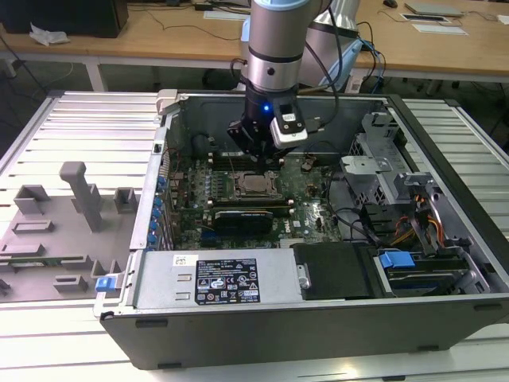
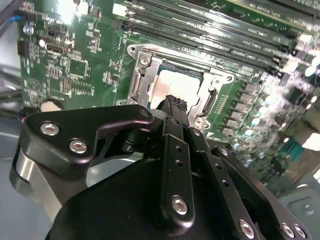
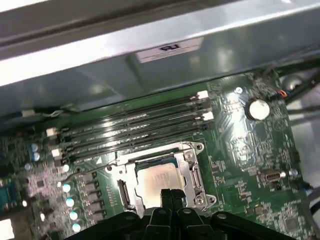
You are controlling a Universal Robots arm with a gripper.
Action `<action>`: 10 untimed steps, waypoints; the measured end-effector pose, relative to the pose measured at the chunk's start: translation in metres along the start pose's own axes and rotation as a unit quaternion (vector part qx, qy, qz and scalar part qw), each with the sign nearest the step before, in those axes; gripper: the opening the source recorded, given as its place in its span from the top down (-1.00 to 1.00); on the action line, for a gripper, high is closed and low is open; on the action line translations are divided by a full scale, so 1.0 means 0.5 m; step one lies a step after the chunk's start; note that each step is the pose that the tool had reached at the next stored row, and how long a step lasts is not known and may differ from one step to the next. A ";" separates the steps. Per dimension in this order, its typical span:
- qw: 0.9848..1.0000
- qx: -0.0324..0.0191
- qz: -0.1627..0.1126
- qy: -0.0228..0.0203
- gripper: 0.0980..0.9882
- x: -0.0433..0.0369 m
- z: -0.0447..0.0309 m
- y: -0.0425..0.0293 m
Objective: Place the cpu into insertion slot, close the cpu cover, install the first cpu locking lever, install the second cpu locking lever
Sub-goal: 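Close the cpu cover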
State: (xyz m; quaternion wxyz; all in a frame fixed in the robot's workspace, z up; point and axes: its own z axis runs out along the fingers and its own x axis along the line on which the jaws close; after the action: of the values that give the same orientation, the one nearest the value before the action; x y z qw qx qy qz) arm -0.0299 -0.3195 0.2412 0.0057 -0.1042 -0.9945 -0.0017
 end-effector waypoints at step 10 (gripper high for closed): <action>0.995 0.001 -0.100 0.000 0.98 0.000 0.002 0.000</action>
State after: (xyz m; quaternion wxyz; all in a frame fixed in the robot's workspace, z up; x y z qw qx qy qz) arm -0.0299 -0.3195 0.2402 0.0059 -0.0038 -1.0000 -0.0012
